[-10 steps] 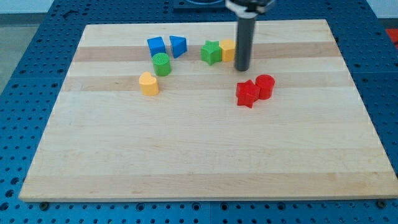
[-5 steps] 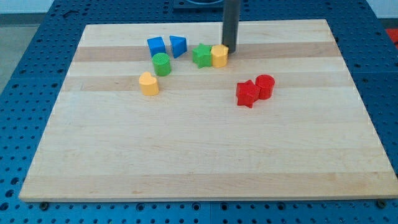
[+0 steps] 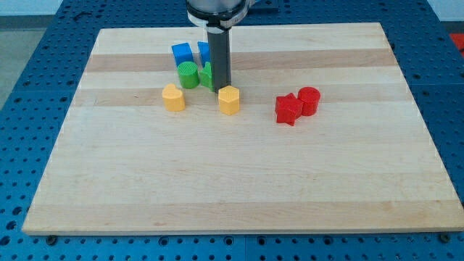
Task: Move yellow hexagon to the center
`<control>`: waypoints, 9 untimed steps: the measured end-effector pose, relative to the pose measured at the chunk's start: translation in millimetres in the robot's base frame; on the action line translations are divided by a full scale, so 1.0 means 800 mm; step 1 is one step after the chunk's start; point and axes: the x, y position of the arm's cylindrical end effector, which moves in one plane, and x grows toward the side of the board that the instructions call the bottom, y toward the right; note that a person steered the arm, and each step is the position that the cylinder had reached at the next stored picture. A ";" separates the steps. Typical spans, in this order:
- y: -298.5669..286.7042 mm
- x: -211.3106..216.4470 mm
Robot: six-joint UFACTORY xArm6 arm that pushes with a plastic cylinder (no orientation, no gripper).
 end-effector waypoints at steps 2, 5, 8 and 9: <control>0.004 0.000; 0.013 0.000; 0.072 -0.004; 0.081 -0.004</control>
